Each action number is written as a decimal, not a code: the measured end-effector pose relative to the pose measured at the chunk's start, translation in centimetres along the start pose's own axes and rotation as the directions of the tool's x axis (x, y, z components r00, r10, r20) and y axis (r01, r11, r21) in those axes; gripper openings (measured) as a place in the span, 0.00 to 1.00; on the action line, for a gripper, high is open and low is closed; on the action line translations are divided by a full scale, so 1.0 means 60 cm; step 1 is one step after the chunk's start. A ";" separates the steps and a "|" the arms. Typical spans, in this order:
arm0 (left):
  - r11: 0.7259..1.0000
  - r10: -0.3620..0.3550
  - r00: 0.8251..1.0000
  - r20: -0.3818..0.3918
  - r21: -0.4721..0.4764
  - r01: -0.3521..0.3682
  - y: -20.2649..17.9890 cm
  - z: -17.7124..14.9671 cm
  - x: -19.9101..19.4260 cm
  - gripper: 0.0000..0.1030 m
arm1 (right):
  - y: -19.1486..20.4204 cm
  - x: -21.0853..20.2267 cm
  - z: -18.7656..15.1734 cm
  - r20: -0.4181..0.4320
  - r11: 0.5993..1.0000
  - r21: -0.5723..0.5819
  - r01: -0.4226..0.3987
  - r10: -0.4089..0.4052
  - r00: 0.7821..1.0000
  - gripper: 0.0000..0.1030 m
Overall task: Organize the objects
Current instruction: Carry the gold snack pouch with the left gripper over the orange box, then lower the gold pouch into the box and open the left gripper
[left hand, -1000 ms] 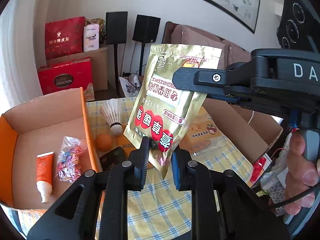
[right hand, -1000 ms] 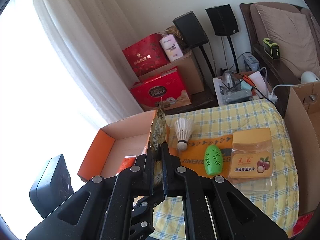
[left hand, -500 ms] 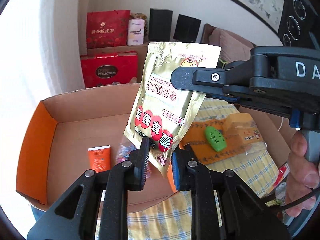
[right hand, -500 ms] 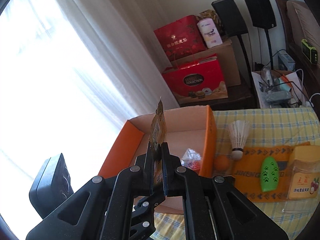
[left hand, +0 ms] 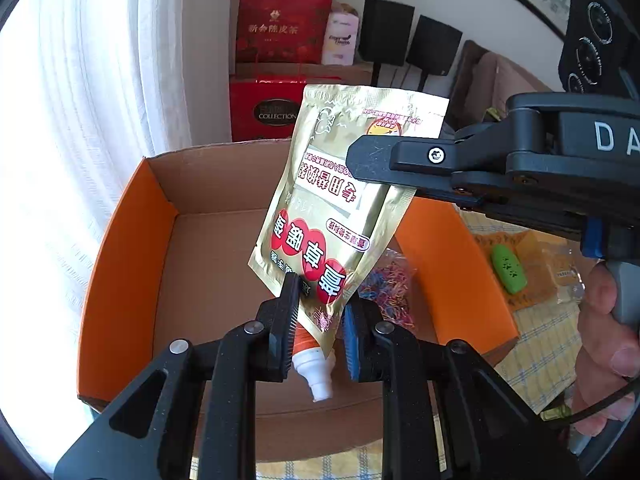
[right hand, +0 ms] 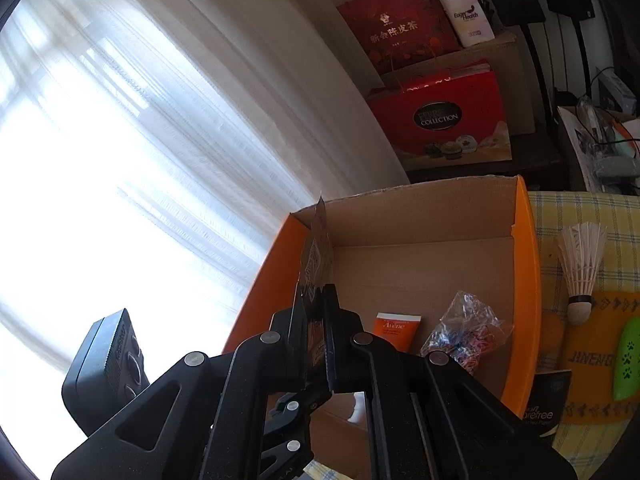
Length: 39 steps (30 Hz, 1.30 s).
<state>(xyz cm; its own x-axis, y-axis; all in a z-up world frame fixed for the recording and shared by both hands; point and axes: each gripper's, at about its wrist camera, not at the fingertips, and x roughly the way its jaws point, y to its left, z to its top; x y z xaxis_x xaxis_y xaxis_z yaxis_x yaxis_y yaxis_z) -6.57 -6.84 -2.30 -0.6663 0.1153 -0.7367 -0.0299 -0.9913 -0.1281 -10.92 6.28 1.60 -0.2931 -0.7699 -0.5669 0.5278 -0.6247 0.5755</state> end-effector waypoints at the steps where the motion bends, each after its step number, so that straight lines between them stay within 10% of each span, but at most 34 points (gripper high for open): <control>1: 1.000 -0.002 1.000 -0.014 0.002 0.002 0.005 0.004 0.007 0.18 | -0.003 0.008 0.003 -0.002 1.000 0.014 -0.003 0.003 1.000 0.05; 21: 0.957 0.084 0.958 -0.273 0.291 -0.001 -0.040 0.093 0.189 0.11 | -0.149 0.066 0.065 -0.004 0.943 0.290 0.162 -0.168 0.986 0.08; 39: 0.932 0.184 0.905 -0.383 0.360 -0.038 -0.054 0.098 0.248 0.16 | -0.138 -0.013 0.058 0.030 0.937 0.142 0.320 -0.327 0.944 0.15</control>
<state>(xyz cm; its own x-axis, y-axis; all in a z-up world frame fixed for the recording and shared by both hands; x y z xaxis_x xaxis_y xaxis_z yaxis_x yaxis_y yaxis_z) -20.75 -2.30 -8.95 -0.3236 -0.0539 -0.9447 -0.2708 -0.9514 0.1470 -17.87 11.61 -0.67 -0.4733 -0.5266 -0.7062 0.2870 -0.8501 0.4415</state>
